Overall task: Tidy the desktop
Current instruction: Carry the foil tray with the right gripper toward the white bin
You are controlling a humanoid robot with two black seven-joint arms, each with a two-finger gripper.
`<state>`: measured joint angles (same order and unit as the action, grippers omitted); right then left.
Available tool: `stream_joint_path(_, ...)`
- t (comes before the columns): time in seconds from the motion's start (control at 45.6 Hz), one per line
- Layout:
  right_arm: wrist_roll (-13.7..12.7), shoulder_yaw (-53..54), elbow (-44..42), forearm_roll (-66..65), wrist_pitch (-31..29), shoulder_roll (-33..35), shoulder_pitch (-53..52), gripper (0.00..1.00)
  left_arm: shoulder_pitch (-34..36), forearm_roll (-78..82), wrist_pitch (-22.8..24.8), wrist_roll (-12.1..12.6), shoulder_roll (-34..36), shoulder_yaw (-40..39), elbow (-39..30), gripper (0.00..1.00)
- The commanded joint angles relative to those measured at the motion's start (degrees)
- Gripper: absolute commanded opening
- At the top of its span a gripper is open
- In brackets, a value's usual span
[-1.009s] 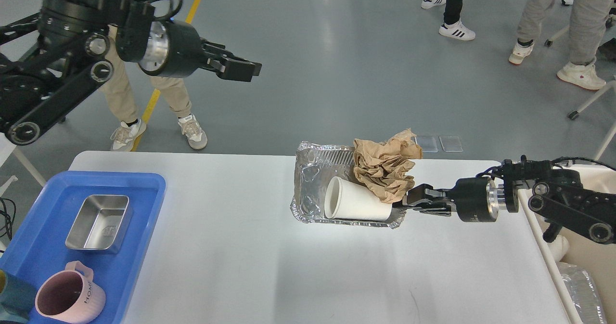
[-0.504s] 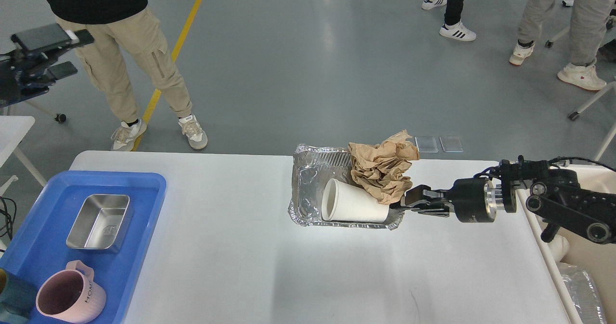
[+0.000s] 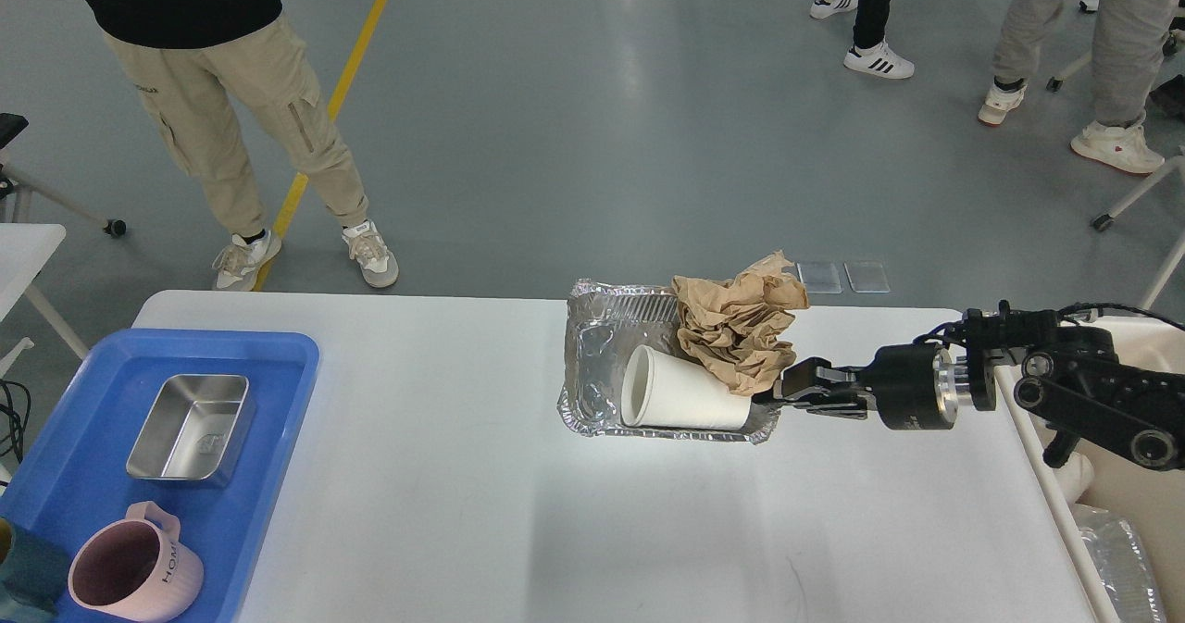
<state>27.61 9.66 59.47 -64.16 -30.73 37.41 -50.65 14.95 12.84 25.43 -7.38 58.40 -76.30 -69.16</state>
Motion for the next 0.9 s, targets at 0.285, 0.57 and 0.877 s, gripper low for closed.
stream_joint_path(0.285,-0.01,0.09,-0.05,0.35,0.14,1.17,-0.06,0.0,-10.99,-1.41,1.63,-0.71,-15.32,-9.83,2.01,0.97)
stream_joint_path(0.57,0.08,0.09,0.12,0.61,0.05,3.8,0.73,0.0,-11.08,-5.45,7.79,-0.01,-21.13,-11.06,6.76,0.97)
stream_joint_path(0.877,0.08,0.62,1.35,4.56,-0.39,9.87,1.17,0.0,-10.46,-7.3,10.25,0.26,-24.99,-10.18,6.76,0.97)
